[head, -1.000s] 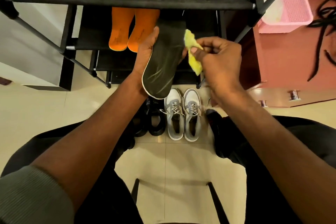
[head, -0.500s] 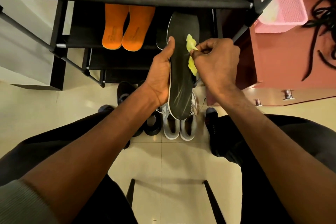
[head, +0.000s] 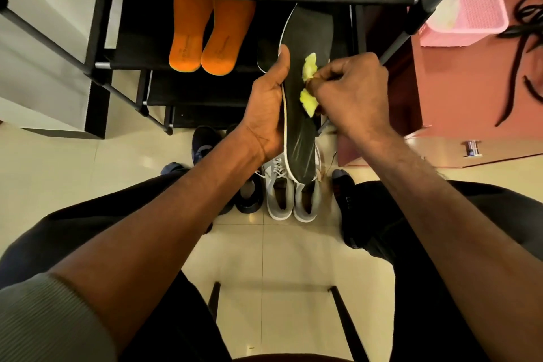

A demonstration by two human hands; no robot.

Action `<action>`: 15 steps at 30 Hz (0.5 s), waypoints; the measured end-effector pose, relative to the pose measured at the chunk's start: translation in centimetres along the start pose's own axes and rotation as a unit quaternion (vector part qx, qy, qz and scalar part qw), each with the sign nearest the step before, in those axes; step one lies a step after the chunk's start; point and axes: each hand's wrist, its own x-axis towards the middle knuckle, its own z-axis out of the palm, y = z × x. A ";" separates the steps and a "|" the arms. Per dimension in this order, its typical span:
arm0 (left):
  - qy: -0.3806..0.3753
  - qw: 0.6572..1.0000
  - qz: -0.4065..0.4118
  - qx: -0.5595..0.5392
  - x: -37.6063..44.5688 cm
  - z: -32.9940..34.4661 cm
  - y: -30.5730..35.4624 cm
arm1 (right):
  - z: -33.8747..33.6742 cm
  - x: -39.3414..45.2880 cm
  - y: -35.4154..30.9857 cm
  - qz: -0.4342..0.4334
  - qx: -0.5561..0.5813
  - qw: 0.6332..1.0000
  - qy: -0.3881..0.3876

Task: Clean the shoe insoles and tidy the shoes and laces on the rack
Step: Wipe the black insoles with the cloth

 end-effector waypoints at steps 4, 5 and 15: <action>0.011 1.000 0.019 -0.013 -0.6 0.0 0.9 | 1.3 -2.0 -0.7 -0.009 0.066 0.997 -0.041; 0.009 1.000 0.022 -0.015 -0.6 -0.1 1.0 | 1.5 -2.2 -0.8 -0.016 0.067 0.997 -0.032; 0.007 0.999 0.009 0.041 -0.8 1.1 0.2 | -0.4 0.2 -0.2 0.001 0.031 0.998 0.062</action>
